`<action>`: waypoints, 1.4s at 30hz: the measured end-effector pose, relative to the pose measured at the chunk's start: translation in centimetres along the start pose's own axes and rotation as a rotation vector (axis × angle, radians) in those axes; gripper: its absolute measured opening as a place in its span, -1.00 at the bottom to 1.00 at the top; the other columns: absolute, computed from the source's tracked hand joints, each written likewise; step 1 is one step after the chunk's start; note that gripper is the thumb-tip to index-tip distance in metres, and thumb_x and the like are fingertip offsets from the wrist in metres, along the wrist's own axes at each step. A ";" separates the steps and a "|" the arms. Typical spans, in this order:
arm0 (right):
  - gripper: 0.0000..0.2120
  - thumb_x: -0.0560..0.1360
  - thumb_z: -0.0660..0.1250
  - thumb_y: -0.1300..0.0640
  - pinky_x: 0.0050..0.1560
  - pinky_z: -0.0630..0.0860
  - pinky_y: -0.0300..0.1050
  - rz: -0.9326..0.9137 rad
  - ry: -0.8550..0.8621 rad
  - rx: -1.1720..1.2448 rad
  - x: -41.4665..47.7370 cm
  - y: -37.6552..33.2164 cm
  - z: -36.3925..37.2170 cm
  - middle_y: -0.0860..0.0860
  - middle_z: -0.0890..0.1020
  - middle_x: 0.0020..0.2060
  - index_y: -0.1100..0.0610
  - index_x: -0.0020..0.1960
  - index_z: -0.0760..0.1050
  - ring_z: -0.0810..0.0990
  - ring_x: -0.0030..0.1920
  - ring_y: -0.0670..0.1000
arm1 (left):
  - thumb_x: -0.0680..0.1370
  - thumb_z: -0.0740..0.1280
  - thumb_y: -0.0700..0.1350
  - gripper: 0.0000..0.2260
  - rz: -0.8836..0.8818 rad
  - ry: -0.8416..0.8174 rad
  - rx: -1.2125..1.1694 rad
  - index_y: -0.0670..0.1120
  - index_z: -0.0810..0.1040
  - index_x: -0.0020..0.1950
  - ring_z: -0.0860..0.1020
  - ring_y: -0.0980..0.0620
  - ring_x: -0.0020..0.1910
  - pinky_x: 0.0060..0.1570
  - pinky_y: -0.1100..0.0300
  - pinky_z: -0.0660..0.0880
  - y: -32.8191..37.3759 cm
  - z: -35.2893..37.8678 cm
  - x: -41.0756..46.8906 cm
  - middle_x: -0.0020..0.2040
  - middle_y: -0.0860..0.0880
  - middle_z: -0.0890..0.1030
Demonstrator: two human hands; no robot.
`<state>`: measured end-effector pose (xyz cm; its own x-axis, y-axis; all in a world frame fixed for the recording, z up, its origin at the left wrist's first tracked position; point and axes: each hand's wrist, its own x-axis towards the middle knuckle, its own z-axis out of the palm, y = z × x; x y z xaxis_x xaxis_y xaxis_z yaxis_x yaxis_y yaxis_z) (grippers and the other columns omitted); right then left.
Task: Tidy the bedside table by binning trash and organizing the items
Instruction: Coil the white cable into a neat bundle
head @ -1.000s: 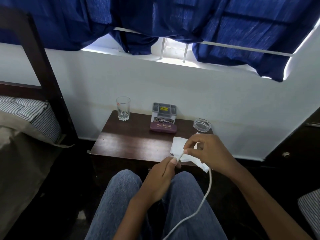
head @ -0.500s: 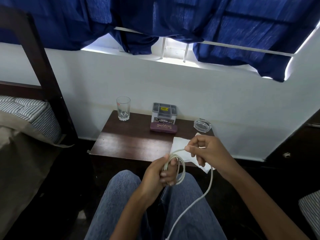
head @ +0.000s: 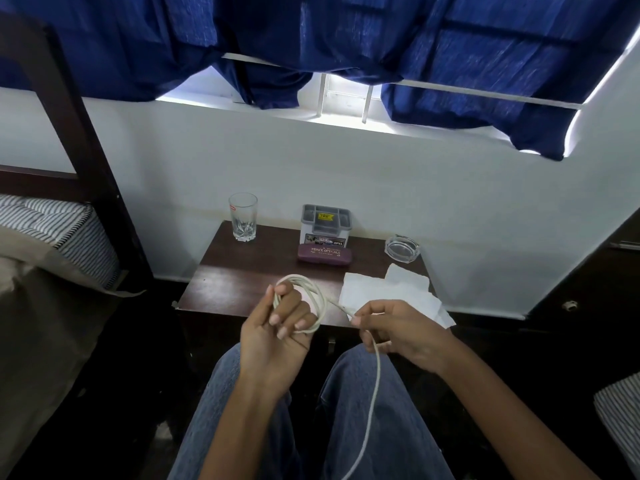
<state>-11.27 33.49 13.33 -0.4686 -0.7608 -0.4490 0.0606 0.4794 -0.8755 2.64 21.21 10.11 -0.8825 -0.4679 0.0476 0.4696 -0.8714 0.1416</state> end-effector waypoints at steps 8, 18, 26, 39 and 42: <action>-0.92 0.43 0.42 0.21 -0.40 0.39 -0.33 -0.552 0.605 -0.369 0.2 -0.8 -0.2 0.01 0.56 -0.38 0.13 -0.22 0.54 0.47 -0.41 -0.12 | 0.64 0.03 -0.07 -0.71 0.114 0.179 0.212 -0.08 0.40 -0.22 0.30 0.17 -0.57 -0.40 0.32 0.44 -0.2 0.1 0.2 -0.45 0.06 0.36; -0.79 0.43 0.37 0.17 -0.10 0.53 -0.07 -0.353 0.060 -1.016 -1.1 -1.5 1.1 -0.10 0.59 -0.26 0.01 0.05 0.61 0.53 -0.26 -0.13 | 0.66 -0.03 -0.05 -0.69 0.201 0.204 0.315 -0.09 0.40 -0.17 0.59 -0.03 0.15 0.20 0.09 0.45 -0.1 0.4 0.1 0.21 -0.14 0.60; -0.91 0.42 0.32 0.23 -0.15 0.51 -0.04 -0.446 0.014 -1.065 -2.6 -2.3 3.3 -0.11 0.51 -0.31 0.15 -0.11 0.57 0.47 -0.30 -0.10 | 0.67 -0.01 -0.12 -0.70 0.360 0.155 1.279 -0.14 0.47 -0.08 0.54 0.31 -0.22 -0.17 0.45 0.41 -3.7 -0.1 -0.2 -0.25 0.26 0.61; -0.84 0.32 0.47 0.27 -0.29 0.35 -0.42 -0.601 0.238 -0.710 -3.0 -3.8 1.4 -0.14 0.55 -0.33 0.07 -0.29 0.54 0.47 -0.32 -0.24 | 0.62 0.04 0.05 -0.58 0.067 0.008 1.446 -0.12 0.49 -0.29 0.33 0.19 -0.49 -0.41 0.34 0.29 -3.5 -0.4 -0.7 -0.51 0.11 0.42; -0.79 0.35 0.46 0.27 -0.36 0.37 -0.42 -0.534 0.225 -0.608 -2.9 -4.1 0.6 -0.14 0.56 -0.44 0.02 -0.33 0.52 0.49 -0.43 -0.19 | 0.56 0.12 0.13 -0.58 -0.001 -0.028 1.295 -0.15 0.41 -0.34 0.25 0.12 -0.53 -0.42 0.27 0.28 -3.3 0.0 -0.8 -0.56 0.09 0.29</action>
<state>-9.60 33.47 18.06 -0.4681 -0.8779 0.1008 -0.6747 0.2814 -0.6823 1.78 24.50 9.59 -0.8903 -0.4507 0.0651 0.1171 -0.0884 0.9892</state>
